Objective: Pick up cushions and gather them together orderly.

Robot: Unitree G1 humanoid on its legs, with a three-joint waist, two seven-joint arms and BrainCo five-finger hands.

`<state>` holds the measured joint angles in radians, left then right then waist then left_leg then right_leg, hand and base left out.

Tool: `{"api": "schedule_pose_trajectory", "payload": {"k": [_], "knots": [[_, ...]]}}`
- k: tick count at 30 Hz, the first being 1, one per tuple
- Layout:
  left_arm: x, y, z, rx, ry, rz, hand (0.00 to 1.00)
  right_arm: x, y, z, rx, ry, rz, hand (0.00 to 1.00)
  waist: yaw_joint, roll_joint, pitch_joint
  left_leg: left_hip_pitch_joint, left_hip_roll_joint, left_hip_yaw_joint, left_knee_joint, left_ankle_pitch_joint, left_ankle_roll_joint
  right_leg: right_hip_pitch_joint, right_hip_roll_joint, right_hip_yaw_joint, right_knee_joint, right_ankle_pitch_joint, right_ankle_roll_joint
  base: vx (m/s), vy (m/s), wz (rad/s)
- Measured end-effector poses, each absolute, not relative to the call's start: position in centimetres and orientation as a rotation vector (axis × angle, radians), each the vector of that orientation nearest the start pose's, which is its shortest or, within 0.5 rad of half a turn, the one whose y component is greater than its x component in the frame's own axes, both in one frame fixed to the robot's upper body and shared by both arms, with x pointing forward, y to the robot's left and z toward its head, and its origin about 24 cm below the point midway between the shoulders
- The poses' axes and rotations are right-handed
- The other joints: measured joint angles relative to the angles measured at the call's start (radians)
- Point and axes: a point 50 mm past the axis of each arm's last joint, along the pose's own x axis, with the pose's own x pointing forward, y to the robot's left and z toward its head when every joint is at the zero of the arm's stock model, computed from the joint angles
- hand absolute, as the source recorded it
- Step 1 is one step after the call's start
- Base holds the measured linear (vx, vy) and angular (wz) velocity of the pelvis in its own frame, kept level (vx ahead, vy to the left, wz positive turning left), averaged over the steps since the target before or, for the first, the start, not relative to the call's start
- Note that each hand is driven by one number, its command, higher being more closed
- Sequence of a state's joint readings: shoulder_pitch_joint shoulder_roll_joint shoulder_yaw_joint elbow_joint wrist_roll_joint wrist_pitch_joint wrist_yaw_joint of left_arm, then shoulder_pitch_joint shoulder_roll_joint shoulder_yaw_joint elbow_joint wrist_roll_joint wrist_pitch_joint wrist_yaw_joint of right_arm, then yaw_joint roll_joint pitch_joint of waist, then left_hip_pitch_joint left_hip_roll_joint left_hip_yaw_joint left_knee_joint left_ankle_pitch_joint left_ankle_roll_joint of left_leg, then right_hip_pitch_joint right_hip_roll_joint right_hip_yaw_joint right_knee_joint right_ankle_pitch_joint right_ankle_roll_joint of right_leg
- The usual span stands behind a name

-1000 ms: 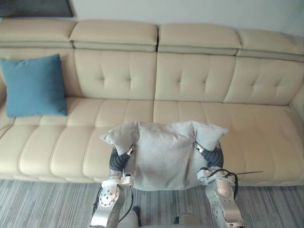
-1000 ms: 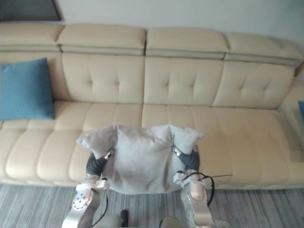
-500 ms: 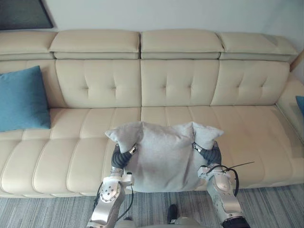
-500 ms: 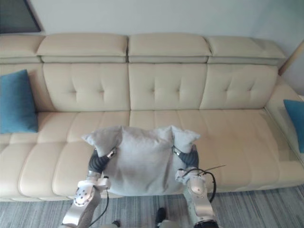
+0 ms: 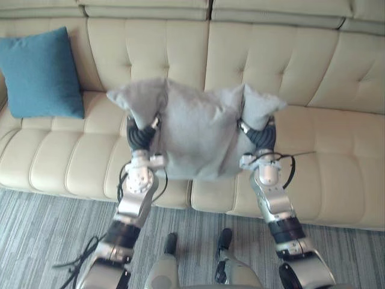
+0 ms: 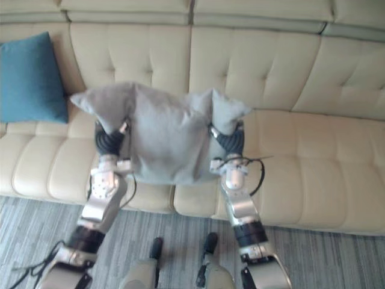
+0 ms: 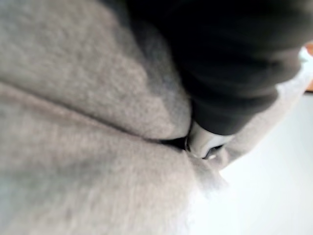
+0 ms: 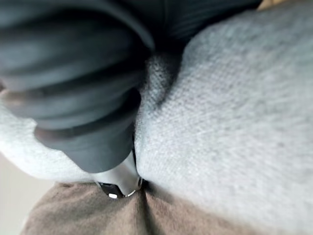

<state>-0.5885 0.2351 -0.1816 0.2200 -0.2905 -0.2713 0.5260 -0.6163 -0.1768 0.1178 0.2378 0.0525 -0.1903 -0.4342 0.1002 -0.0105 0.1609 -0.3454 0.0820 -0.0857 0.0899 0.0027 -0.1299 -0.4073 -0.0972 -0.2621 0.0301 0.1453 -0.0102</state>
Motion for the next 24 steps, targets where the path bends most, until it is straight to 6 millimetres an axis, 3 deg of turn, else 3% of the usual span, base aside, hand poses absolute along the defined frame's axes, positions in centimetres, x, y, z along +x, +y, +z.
{"api": "schedule_pose_trajectory", "payload": {"k": [2, 7, 10, 13, 14, 15, 24], "knots": [[35.0, 14.3, 20.6, -0.169, -0.597, 0.245, 1.0, 34.7, -13.0, 21.6, -0.076, -0.667, -0.231, 1.0, -0.001, 0.0, 0.016, -0.049, -0.003, 0.007, -0.003, 0.017, -0.003, -0.067, -0.01, 0.005, 0.034, -0.002, -0.002, -0.09, -0.01, -0.02], [37.1, 14.7, 26.5, -0.131, -0.701, 0.278, 1.0, 35.4, -12.2, 27.1, -0.076, -0.819, -0.308, 1.0, -0.017, 0.003, 0.061, -0.122, -0.003, 0.004, -0.044, 0.066, -0.011, -0.158, -0.012, -0.001, 0.033, 0.021, -0.02, -0.06, -0.028, 0.04], [37.6, 14.6, 30.9, -0.143, -0.778, 0.286, 1.0, 35.7, -12.2, 30.6, -0.065, -0.892, -0.354, 1.0, -0.028, 0.003, 0.105, -0.164, 0.0, -0.005, -0.067, 0.092, -0.018, -0.205, -0.009, -0.006, 0.029, 0.034, -0.027, -0.05, -0.015, 0.07], [37.7, 14.5, 33.1, -0.146, -0.81, 0.296, 1.0, 35.9, -12.2, 32.8, -0.053, -0.926, -0.385, 1.0, -0.033, 0.004, 0.117, -0.213, 0.003, -0.007, -0.086, 0.109, -0.021, -0.241, -0.002, -0.013, -0.013, 0.063, -0.032, -0.02, 0.005, 0.03], [37.9, 14.7, 33.6, -0.151, -0.81, 0.304, 1.0, 36.2, -12.4, 33.5, -0.049, -0.923, -0.399, 0.0, -0.033, 0.004, 0.134, -0.216, 0.004, -0.007, -0.087, 0.11, -0.021, -0.243, -0.001, -0.015, -0.021, 0.066, -0.034, 0.0, 0.0, 0.0], [38.0, 14.8, 33.8, -0.156, -0.803, 0.313, 0.0, 36.5, -12.4, 33.8, -0.048, -0.915, -0.405, 0.0, -0.035, 0.005, 0.145, -0.217, 0.004, -0.007, -0.088, 0.11, -0.022, -0.243, 0.0, -0.015, -0.024, 0.066, -0.034, 0.0, 0.031, 0.02], [39.2, 15.4, 33.2, -0.227, -0.71, 0.334, 0.0, 37.5, -13.7, 35.4, -0.016, -0.855, -0.452, 0.0, -0.028, 0.006, 0.164, -0.28, 0.013, -0.007, -0.088, 0.111, -0.022, -0.292, 0.002, -0.034, -0.032, 0.067, -0.033, 0.0, 0.04, 0.06]]}}
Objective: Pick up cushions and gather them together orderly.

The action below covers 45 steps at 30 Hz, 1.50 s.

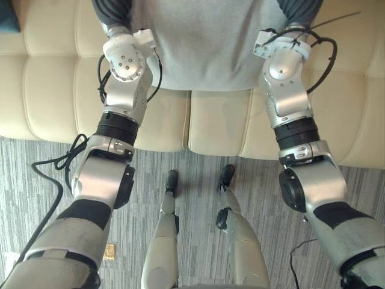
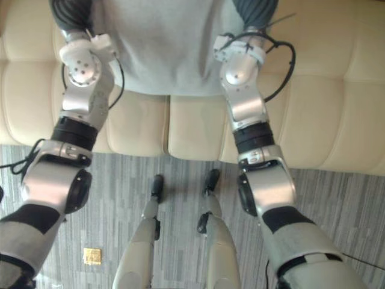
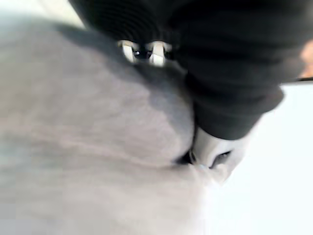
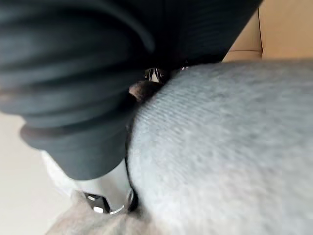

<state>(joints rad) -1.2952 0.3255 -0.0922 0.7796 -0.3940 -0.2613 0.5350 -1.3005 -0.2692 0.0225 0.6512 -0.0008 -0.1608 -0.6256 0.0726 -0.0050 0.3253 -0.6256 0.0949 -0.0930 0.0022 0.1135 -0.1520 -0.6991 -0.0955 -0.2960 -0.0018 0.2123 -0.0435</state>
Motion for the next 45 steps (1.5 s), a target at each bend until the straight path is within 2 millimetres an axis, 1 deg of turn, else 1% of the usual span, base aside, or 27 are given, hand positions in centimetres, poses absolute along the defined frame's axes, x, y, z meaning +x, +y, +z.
{"api": "schedule_pose_trajectory", "payload": {"k": [5, 8, 9, 10, 12, 13, 14, 15, 17, 18, 19, 20, 22, 23, 25, 26, 28, 29, 31, 32, 33, 35, 36, 38, 39, 41, 45], "knots": [[39.2, 16.5, 34.2, -0.277, -0.713, 0.283, 0.0, 37.3, -17.5, 37.1, -0.038, -0.855, -0.467, 0.0, 0.009, 0.0, 0.001, -0.003, -0.002, -0.002, 0.0, 0.0, 0.0, 0.0, -0.007, -0.01, 0.008, -0.006, 0.007, -0.01, 0.054, 0.06], [38.9, 19.3, 34.2, -0.274, -0.726, 0.32, 0.0, 36.7, -20.8, 37.5, -0.042, -0.862, -0.507, 0.0, 0.007, 0.0, 0.001, 0.002, -0.002, -0.004, 0.0, 0.001, -0.001, 0.001, -0.01, -0.013, 0.026, -0.015, 0.012, -0.02, 0.042, 0.05], [38.7, 21.1, 33.7, -0.302, -0.721, 0.361, 0.0, 36.3, -22.4, 37.3, -0.035, -0.861, -0.528, 0.0, 0.005, 0.0, 0.001, 0.01, -0.002, -0.004, 0.0, 0.001, -0.001, 0.006, -0.012, -0.013, 0.037, -0.024, 0.015, -0.01, 0.027, 0.04], [38.6, 22.2, 33.3, -0.306, -0.714, 0.389, 0.0, 36.1, -23.2, 36.9, -0.029, -0.854, -0.535, 0.0, 0.004, 0.0, 0.001, 0.018, -0.002, -0.004, 0.0, 0.001, -0.001, 0.013, -0.012, -0.013, 0.042, -0.03, 0.015, 0.0, 0.026, 0.05], [38.1, 25.6, 31.0, -0.316, -0.675, 0.469, 0.0, 36.0, -25.6, 34.7, 0.001, -0.8, -0.563, 0.0, -0.004, 0.0, 0.001, 0.05, 0.0, 0.002, 0.0, 0.0, -0.001, 0.045, -0.012, -0.014, 0.051, -0.045, 0.015, 0.02, 0.017, 0.07], [37.7, 27.3, 29.5, -0.32, -0.651, 0.515, 0.0, 35.9, -27.1, 33.1, 0.006, -0.757, -0.587, 0.0, -0.008, 0.0, 0.001, 0.069, 0.001, 0.003, -0.001, 0.0, -0.001, 0.065, -0.012, -0.015, 0.055, -0.054, 0.019, 0.03, 0.012, 0.11], [37.2, 28.4, 28.4, -0.321, -0.642, 0.544, 0.0, 35.6, -28.3, 31.6, 0.02, -0.727, -0.606, 0.0, -0.009, -0.001, 0.001, 0.081, 0.002, 0.004, -0.002, 0.0, -0.001, 0.077, -0.012, -0.015, 0.061, -0.061, 0.018, 0.03, 0.009, 0.1], [36.9, 28.9, 27.8, -0.316, -0.637, 0.554, 0.0, 35.3, -28.9, 30.8, 0.037, -0.714, -0.61, 0.0, -0.009, -0.001, 0.001, 0.088, 0.003, 0.005, -0.003, -0.001, -0.001, 0.081, -0.012, -0.015, 0.068, -0.066, 0.017, 0.03, 0.013, 0.05], [35.8, 29.7, 25.1, -0.29, -0.614, 0.56, 0.0, 34.5, -29.7, 27.5, 0.029, -0.666, -0.602, 0.0, -0.01, -0.001, 0.001, 0.118, 0.004, 0.006, -0.013, -0.001, 0.0, 0.106, -0.011, -0.015, 0.068, -0.069, 0.019, 0.02, 0.006, -0.01], [35.3, 29.7, 23.8, -0.274, -0.599, 0.556, 0.0, 34.2, -29.8, 26.0, 0.033, -0.638, -0.589, 0.0, -0.009, -0.001, 0.0, 0.134, 0.004, 0.008, -0.019, -0.001, 0.0, 0.118, -0.011, -0.014, 0.069, -0.071, 0.02, 0.05, 0.013, -0.03], [34.7, 29.4, 21.7, -0.269, -0.566, 0.548, 0.0, 33.7, -29.7, 23.6, 0.029, -0.597, -0.573, 0.0, -0.009, -0.001, 0.0, 0.157, 0.004, 0.009, -0.019, -0.003, 0.003, 0.14, -0.011, -0.012, 0.069, -0.075, 0.022, 0.04, 0.011, -0.04], [34.3, 29.1, 20.6, -0.275, -0.552, 0.54, 0.0, 33.4, -29.5, 22.5, 0.033, -0.58, -0.563, 0.0, -0.01, -0.002, 0.0, 0.168, 0.004, 0.011, -0.019, -0.006, 0.006, 0.15, -0.01, -0.01, 0.07, -0.078, 0.024, 0.05, 0.012, -0.06], [32.5, 27.1, 14.6, -0.297, -0.438, 0.511, 0.0, 31.7, -28.2, 16.8, 0.057, -0.47, -0.507, 0.0, -0.008, -0.006, -0.004, 0.226, 0.002, 0.025, -0.017, -0.023, 0.017, 0.202, -0.009, 0.004, 0.072, -0.09, 0.029, 0.06, 0.021, -0.13], [32.0, 26.6, 13.2, -0.31, -0.401, 0.508, 0.0, 31.3, -27.8, 15.6, 0.063, -0.443, -0.498, 0.0, -0.008, -0.006, -0.004, 0.238, 0.001, 0.026, -0.016, -0.027, 0.019, 0.213, -0.009, 0.006, 0.072, -0.094, 0.03, 0.07, 0.028, -0.13], [29.4, 23.7, 6.1, -0.338, -0.186, 0.475, 0.0, 28.9, -26.3, 9.2, 0.115, -0.263, -0.464, 0.0, -0.008, -0.01, -0.012, 0.286, -0.001, 0.035, -0.011, -0.046, 0.027, 0.258, -0.006, 0.016, 0.075, -0.114, 0.039, 0.04, 0.016, -0.1], [28.7, 23.0, 4.6, -0.343, -0.136, 0.463, 0.0, 28.2, -25.9, 7.7, 0.127, -0.216, -0.459, 0.0, -0.007, -0.013, -0.018, 0.294, -0.001, 0.04, -0.01, -0.052, 0.032, 0.265, -0.005, 0.019, 0.074, -0.117, 0.043, 0.04, 0.006, -0.19], [25.8, 20.7, -0.7, -0.308, 0.08, 0.401, 0.0, 25.7, -24.2, 2.3, 0.152, -0.03, -0.434, 0.0, -0.001, -0.017, -0.052, 0.322, 0.002, 0.061, 0.013, -0.075, 0.033, 0.296, 0.003, 0.037, 0.065, -0.119, 0.045, 0.05, -0.001, -0.25], [25.2, 20.3, -2.0, -0.284, 0.136, 0.384, 0.0, 25.0, -23.8, 1.0, 0.164, 0.024, -0.43, 0.0, -0.003, -0.017, -0.062, 0.334, 0.002, 0.064, 0.02, -0.08, 0.036, 0.309, 0.004, 0.04, 0.063, -0.12, 0.047, 0.06, 0.002, -0.23], [22.6, 19.4, -6.2, -0.21, 0.34, 0.338, 0.0, 22.2, -22.5, -4.1, 0.208, 0.239, -0.429, 0.0, -0.005, -0.014, -0.128, 0.387, 0.007, 0.079, 0.021, -0.101, 0.033, 0.366, 0.011, 0.047, 0.042, -0.125, 0.053, 0.08, 0.016, -0.19], [22.1, 19.3, -6.8, -0.201, 0.376, 0.331, 0.0, 21.6, -22.2, -4.9, 0.208, 0.277, -0.427, 0.0, -0.006, -0.012, -0.139, 0.4, 0.007, 0.081, 0.022, -0.106, 0.035, 0.381, 0.013, 0.048, 0.036, -0.126, 0.054, 0.09, 0.025, -0.12], [20.9, 19.2, -8.4, -0.174, 0.463, 0.316, 0.0, 20.1, -21.8, -6.8, 0.192, 0.374, -0.416, 0.0, -0.009, -0.01, -0.163, 0.429, 0.008, 0.084, 0.025, -0.117, 0.037, 0.418, 0.017, 0.051, 0.026, -0.128, 0.057, 0.06, 0.031, -0.07], [18.9, 19.0, -10.5, -0.146, 0.588, 0.304, 0.0, 17.8, -21.3, -9.4, 0.206, 0.511, -0.426, 0.0, -0.01, -0.008, -0.208, 0.458, 0.008, 0.088, 0.041, -0.143, 0.041, 0.462, 0.019, 0.054, 0.008, -0.129, 0.062, 0.07, 0.047, -0.06], [18.6, 19.0, -10.9, -0.147, 0.611, 0.307, 0.0, 17.3, -21.2, -9.9, 0.208, 0.542, -0.43, 0.0, -0.012, -0.007, -0.217, 0.465, 0.008, 0.088, 0.043, -0.146, 0.039, 0.475, 0.019, 0.054, 0.002, -0.129, 0.063, 0.06, 0.048, -0.03], [16.5, 18.8, -12.6, -0.107, 0.728, 0.29, 0.0, 15.1, -21.0, -12.1, 0.196, 0.684, -0.433, 0.0, -0.014, -0.005, -0.247, 0.51, 0.006, 0.089, 0.039, -0.165, 0.045, 0.533, 0.02, 0.055, -0.03, -0.125, 0.068, 0.04, 0.047, -0.01], [16.1, 18.8, -12.8, -0.101, 0.745, 0.286, 0.0, 14.7, -21.0, -12.3, 0.198, 0.702, -0.438, 0.0, -0.015, -0.005, -0.252, 0.515, 0.006, 0.089, 0.038, -0.166, 0.045, 0.539, 0.02, 0.056, -0.035, -0.125, 0.068, 0.04, 0.046, -0.03], [14.3, 18.8, -14.0, -0.098, 0.836, 0.292, 0.0, 13.1, -21.2, -13.5, 0.198, 0.79, -0.458, 0.0, -0.016, -0.001, -0.273, 0.551, 0.004, 0.098, 0.033, -0.174, 0.046, 0.576, 0.02, 0.064, -0.054, -0.122, 0.073, 0.05, 0.04, -0.09], [12.2, 18.8, -15.1, -0.079, 0.924, 0.283, 0.0, 11.8, -21.4, -14.4, 0.206, 0.864, -0.481, 0.0, -0.018, 0.001, -0.288, 0.611, -0.001, 0.112, 0.015, -0.179, 0.045, 0.626, 0.022, 0.087, -0.082, -0.114, 0.085, 0.07, 0.029, -0.16]]}}
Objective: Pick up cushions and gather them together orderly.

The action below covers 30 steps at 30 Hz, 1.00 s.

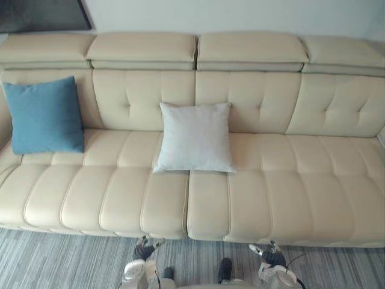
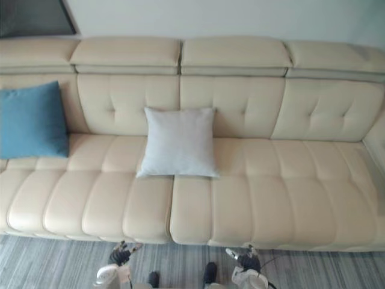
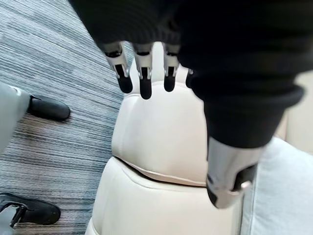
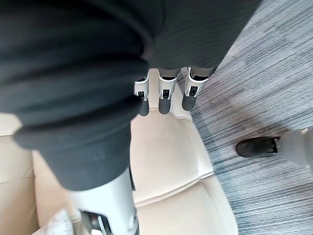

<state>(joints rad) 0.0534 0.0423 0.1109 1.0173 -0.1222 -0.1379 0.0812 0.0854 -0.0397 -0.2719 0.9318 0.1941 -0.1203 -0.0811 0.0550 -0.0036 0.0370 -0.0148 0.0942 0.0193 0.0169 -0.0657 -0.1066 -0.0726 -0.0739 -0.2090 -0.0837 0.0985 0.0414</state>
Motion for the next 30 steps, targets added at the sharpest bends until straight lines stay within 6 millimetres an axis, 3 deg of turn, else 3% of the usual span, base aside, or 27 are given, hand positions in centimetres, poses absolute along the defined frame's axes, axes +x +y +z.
{"api": "schedule_pose_trajectory", "payload": {"k": [8, 12, 13, 15, 16, 17, 18, 19, 20, 22, 24, 27, 30], "knots": [[10.7, 19.2, -15.7, -0.067, 0.993, 0.294, 0.0, 10.3, -21.5, -15.3, 0.199, 0.956, -0.494, 0.0, -0.007, -0.012, -0.013, 0.057, -0.012, 0.026, 0.003, -0.021, 0.01, 0.041, -0.005, 0.035, -0.001, 0.003, 0.005, 0.05, 0.027, -0.12], [11.7, 19.1, -15.4, -0.051, 0.969, 0.276, 0.0, 11.7, -20.7, -15.0, 0.181, 0.937, -0.439, 0.0, -0.015, -0.017, 0.031, 0.052, -0.016, 0.055, 0.073, -0.048, 0.026, -0.026, -0.026, 0.064, 0.179, -0.048, 0.024, -0.06, 0.051, -0.12], [12.2, 18.9, -15.2, -0.051, 0.952, 0.27, 0.0, 12.6, -20.4, -14.8, 0.176, 0.917, -0.415, 0.0, -0.005, -0.013, 0.029, 0.009, -0.002, 0.063, 0.092, -0.045, 0.041, -0.068, -0.034, 0.078, 0.258, -0.084, 0.053, -0.12, 0.041, 0.09], [12.7, 18.9, -15.0, -0.05, 0.932, 0.27, 0.0, 12.8, -19.8, -14.8, 0.178, 0.919, -0.396, 0.0, -0.005, -0.021, 0.036, -0.021, -0.011, 0.048, 0.12, -0.037, 0.044, -0.141, -0.073, 0.078, 0.578, -0.237, 0.051, -0.09, -0.045, 0.4], [13.0, 19.3, -14.8, -0.04, 0.918, 0.278, 0.0, 12.6, -19.2, -15.0, 0.189, 0.928, -0.385, 0.0, -0.004, -0.053, 0.037, -0.053, -0.033, 0.022, 0.168, -0.037, 0.044, -0.125, -0.119, 0.08, 0.766, -0.3, 0.089, -0.05, -0.088, 0.6], [13.0, 19.4, -14.7, -0.038, 0.913, 0.281, 0.0, 12.7, -19.0, -15.0, 0.192, 0.927, -0.38, 0.0, -0.002, -0.063, 0.037, -0.07, -0.037, 0.019, 0.185, -0.037, 0.044, -0.115, -0.13, 0.081, 0.786, -0.312, 0.09, -0.07, -0.163, 0.57], [13.2, 19.5, -14.6, -0.036, 0.902, 0.284, 0.0, 13.5, -18.6, -14.7, 0.189, 0.911, -0.362, 0.0, 0.01, -0.074, 0.036, -0.121, -0.038, 0.017, 0.225, -0.037, 0.044, -0.094, -0.143, 0.08, 0.765, -0.35, 0.1, -0.09, -0.126, 0.21], [13.3, 19.5, -14.6, -0.036, 0.899, 0.284, 0.0, 13.6, -18.5, -14.7, 0.188, 0.909, -0.36, 0.0, 0.01, -0.075, 0.037, -0.125, -0.038, 0.018, 0.228, -0.037, 0.044, -0.094, -0.142, 0.079, 0.758, -0.351, 0.1, -0.18, -0.204, 0.08], [14.1, 19.2, -14.2, -0.044, 0.872, 0.282, 0.0, 15.1, -18.5, -14.2, 0.182, 0.872, -0.346, 0.0, 0.018, -0.068, 0.063, -0.165, -0.015, 0.027, 0.262, -0.032, 0.034, -0.075, -0.114, 0.05, 0.675, -0.38, 0.075, -0.3, -0.227, -0.19], [15.2, 17.6, -14.0, -0.071, 0.85, 0.263, 0.0, 17.4, -18.8, -12.9, 0.162, 0.784, -0.338, 0.0, 0.049, 0.003, 0.101, -0.219, 0.049, 0.035, 0.26, 0.002, -0.02, -0.042, -0.044, -0.003, 0.498, -0.387, 0.042, -0.37, -0.237, -0.31], [15.1, 17.1, -14.1, -0.075, 0.857, 0.249, 0.0, 17.5, -18.7, -12.9, 0.157, 0.782, -0.331, 0.0, 0.039, 0.015, 0.113, -0.226, 0.068, 0.043, 0.216, 0.059, -0.033, -0.042, -0.023, -0.037, 0.461, -0.374, -0.009, -0.29, -0.142, 0.07], [15.2, 16.6, -14.1, -0.087, 0.855, 0.24, 0.0, 15.9, -18.8, -13.6, 0.152, 0.833, -0.363, 0.0, 0.025, 0.004, 0.114, -0.183, 0.093, 0.116, 0.163, 0.101, -0.009, -0.034, -0.028, -0.074, 0.433, -0.352, -0.046, -0.25, -0.092, 0.31], [15.3, 16.7, -14.0, -0.089, 0.847, 0.245, 0.0, 16.0, -19.1, -13.5, 0.146, 0.831, -0.367, 0.0, 0.015, -0.011, 0.109, -0.164, 0.076, 0.111, 0.196, 0.053, -0.001, -0.057, -0.041, -0.06, 0.422, -0.339, -0.038, -0.14, 0.034, 0.04]]}}
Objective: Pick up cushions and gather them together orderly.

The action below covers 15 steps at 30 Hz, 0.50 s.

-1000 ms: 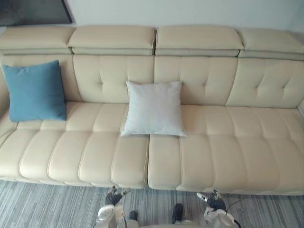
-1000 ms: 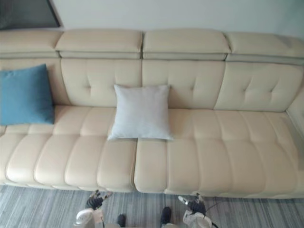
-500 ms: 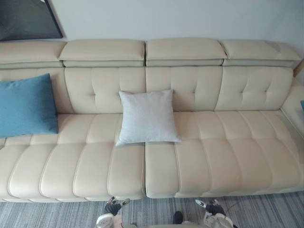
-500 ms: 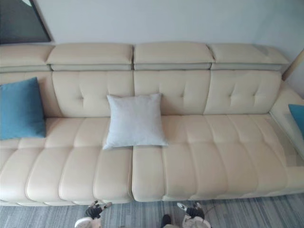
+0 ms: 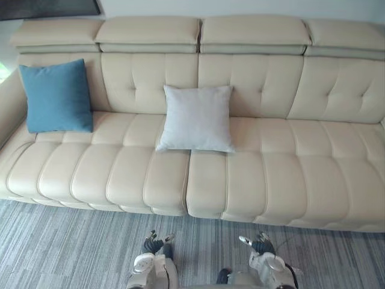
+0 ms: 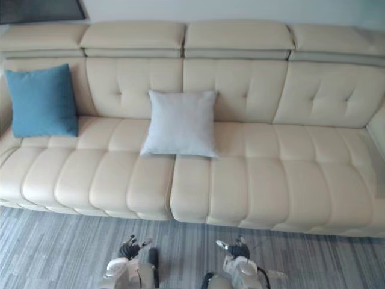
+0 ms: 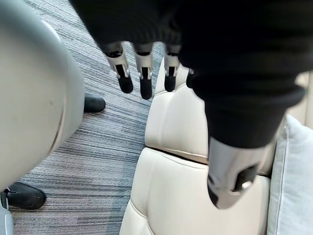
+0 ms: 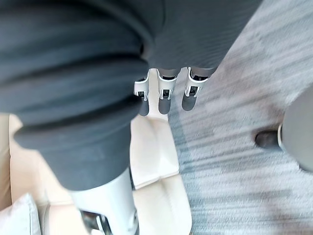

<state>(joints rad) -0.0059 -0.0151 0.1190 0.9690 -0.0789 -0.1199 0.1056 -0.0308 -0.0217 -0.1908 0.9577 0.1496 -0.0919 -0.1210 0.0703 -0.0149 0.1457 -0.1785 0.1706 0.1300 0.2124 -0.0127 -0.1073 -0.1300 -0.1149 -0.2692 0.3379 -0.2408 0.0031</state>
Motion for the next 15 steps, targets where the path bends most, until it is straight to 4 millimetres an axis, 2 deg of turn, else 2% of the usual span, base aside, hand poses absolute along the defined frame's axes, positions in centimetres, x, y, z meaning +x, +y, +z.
{"api": "schedule_pose_trajectory", "payload": {"k": [3, 6, 8, 12, 13, 15], "knots": [[15.3, 16.9, -13.9, -0.095, 0.84, 0.258, 0.0, 15.6, -18.6, -13.7, 0.157, 0.846, -0.363, 0.0, -0.004, -0.012, 0.005, 0.02, -0.035, 0.004, -0.014, -0.045, -0.007, -0.022, -0.022, 0.036, 0.001, 0.019, 0.027, -0.12, 0.152, -0.16], [14.3, 17.3, -14.3, -0.096, 0.865, 0.278, 0.0, 14.8, -17.7, -14.2, 0.181, 0.877, -0.353, 0.0, -0.006, -0.018, -0.014, 0.078, -0.071, 0.027, -0.073, -0.061, -0.008, 0.019, -0.026, 0.097, -0.087, 0.079, 0.054, -0.01, 0.18, -0.4], [13.7, 17.4, -14.5, -0.099, 0.884, 0.283, 0.0, 13.7, -17.9, -14.6, 0.187, 0.903, -0.369, 0.0, -0.009, -0.012, -0.034, 0.105, -0.093, 0.027, -0.11, -0.064, -0.003, 0.046, -0.025, 0.124, -0.157, 0.119, 0.068, 0.07, 0.156, -0.4], [13.3, 17.4, -14.8, -0.094, 0.91, 0.281, 0.0, 12.1, -18.5, -15.1, 0.209, 0.945, -0.418, 0.0, -0.015, -0.003, -0.049, 0.14, -0.102, 0.037, -0.122, -0.064, 0.004, 0.081, -0.018, 0.156, -0.218, 0.154, 0.075, 0.12, 0.08, -0.3], [13.0, 17.4, -14.9, -0.09, 0.919, 0.279, 0.0, 11.7, -18.8, -15.3, 0.215, 0.96, -0.434, 0.0, -0.014, 0.0, -0.053, 0.159, -0.098, 0.056, -0.121, -0.059, 0.021, 0.094, -0.01, 0.183, -0.238, 0.163, 0.076, 0.19, 0.042, -0.62], [12.7, 17.7, -15.1, -0.084, 0.938, 0.273, 0.0, 11.6, -19.1, -15.4, 0.218, 0.963, -0.445, 0.0, -0.015, 0.003, -0.067, 0.17, -0.101, 0.072, -0.12, -0.063, 0.031, 0.096, -0.002, 0.21, -0.255, 0.172, 0.076, 0.16, 0.025, -0.64]]}}
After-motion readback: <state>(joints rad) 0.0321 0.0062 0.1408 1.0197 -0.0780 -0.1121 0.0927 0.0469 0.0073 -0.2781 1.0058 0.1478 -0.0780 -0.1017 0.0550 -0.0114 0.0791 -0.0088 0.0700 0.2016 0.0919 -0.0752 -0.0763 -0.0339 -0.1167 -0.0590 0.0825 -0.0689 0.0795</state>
